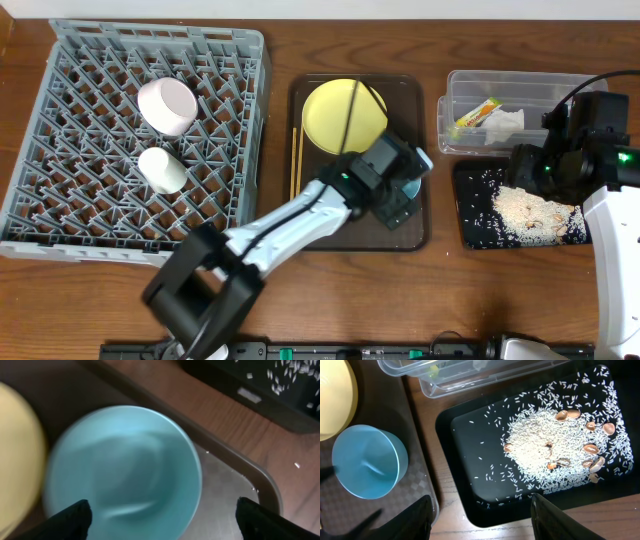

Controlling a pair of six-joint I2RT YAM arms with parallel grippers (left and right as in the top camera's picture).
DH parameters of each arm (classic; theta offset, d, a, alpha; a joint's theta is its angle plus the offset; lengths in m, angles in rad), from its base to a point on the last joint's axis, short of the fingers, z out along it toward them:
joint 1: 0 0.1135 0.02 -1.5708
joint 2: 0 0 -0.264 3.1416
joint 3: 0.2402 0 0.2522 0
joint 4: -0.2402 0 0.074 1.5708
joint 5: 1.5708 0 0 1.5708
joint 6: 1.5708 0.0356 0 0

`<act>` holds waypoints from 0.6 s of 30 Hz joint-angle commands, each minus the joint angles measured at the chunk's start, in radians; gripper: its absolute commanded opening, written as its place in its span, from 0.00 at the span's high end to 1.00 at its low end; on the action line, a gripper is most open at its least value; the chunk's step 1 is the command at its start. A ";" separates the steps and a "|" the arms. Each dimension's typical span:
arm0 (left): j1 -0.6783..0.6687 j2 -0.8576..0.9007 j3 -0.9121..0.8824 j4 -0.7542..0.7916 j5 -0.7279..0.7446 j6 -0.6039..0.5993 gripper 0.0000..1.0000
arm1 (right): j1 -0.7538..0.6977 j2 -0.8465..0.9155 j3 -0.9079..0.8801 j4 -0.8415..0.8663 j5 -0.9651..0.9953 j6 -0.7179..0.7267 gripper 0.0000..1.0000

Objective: Sort waste into correct bins and load items into the dishwasher
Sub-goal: 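Reach the left gripper to the blue bowl and grasp its rim, then carry the blue bowl to the dish rack with the left gripper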

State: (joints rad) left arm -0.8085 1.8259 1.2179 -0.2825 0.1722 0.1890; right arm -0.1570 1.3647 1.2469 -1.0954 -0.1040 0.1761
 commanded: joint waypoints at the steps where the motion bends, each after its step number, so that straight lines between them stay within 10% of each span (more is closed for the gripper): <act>1: -0.013 0.090 -0.003 0.011 -0.016 0.027 0.19 | -0.013 -0.014 0.002 -0.001 0.002 0.010 0.38; 10: -0.013 0.079 -0.003 -0.007 -0.017 0.016 0.93 | -0.013 -0.014 0.002 -0.001 0.002 0.010 0.38; 18: 0.053 -0.202 -0.003 -0.018 -0.114 -0.046 0.94 | -0.013 -0.014 0.002 0.000 0.002 0.002 0.38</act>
State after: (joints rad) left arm -0.8112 1.7527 1.2175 -0.2916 0.1326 0.2035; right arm -0.1570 1.3647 1.2469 -1.0958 -0.1040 0.1757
